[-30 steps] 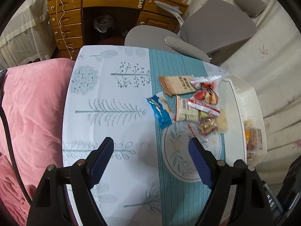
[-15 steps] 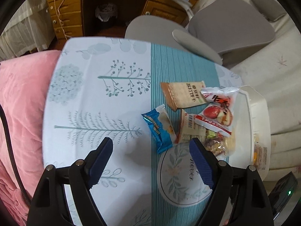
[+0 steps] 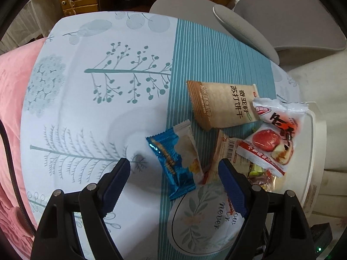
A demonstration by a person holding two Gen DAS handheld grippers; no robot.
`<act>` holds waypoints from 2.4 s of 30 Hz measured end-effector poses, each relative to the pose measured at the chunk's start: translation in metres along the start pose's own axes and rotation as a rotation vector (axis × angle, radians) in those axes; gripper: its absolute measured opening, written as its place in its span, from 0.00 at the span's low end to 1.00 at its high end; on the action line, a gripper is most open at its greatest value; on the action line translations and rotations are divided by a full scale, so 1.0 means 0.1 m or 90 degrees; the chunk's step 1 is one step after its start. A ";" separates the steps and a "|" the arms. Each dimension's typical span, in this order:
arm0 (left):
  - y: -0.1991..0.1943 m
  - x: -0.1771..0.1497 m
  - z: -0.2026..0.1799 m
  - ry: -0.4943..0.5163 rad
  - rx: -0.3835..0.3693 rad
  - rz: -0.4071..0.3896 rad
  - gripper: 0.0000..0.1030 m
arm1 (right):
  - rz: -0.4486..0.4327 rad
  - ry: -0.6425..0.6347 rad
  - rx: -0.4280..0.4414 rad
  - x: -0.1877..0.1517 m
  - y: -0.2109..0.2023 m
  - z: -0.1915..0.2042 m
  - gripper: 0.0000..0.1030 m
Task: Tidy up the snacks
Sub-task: 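Grasp the blue-wrapped snack with the left gripper while the right gripper grasps the clear nut bag, then lift the blue snack toward the white box with the left gripper while the right gripper lifts the nut bag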
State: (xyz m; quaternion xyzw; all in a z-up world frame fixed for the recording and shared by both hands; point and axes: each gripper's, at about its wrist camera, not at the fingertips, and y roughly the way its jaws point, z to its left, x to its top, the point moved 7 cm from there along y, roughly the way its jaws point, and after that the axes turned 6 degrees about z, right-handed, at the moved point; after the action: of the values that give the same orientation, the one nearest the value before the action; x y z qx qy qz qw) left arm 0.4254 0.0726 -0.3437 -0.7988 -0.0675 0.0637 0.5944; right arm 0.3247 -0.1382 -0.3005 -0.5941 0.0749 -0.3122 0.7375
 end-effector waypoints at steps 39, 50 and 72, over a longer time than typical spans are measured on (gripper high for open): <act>0.06 -0.40 -0.07 0.019 0.081 0.040 0.31 | 0.022 -0.186 0.023 -0.16 -0.19 0.27 0.40; -0.49 -1.00 -0.15 0.043 0.028 -0.007 0.30 | -0.007 -0.250 0.032 -0.44 -0.71 0.34 0.40; -1.46 -1.79 -1.10 0.154 -0.135 -0.131 0.30 | -0.113 -0.307 0.013 -0.51 -1.88 -0.14 0.40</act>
State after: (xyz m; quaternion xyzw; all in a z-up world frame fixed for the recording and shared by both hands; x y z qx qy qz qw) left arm 0.2647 -0.0222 -0.1687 -0.8477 -0.0832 -0.1016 0.5140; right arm 0.2078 -0.1403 -0.1443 -0.6484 -0.1588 -0.2259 0.7094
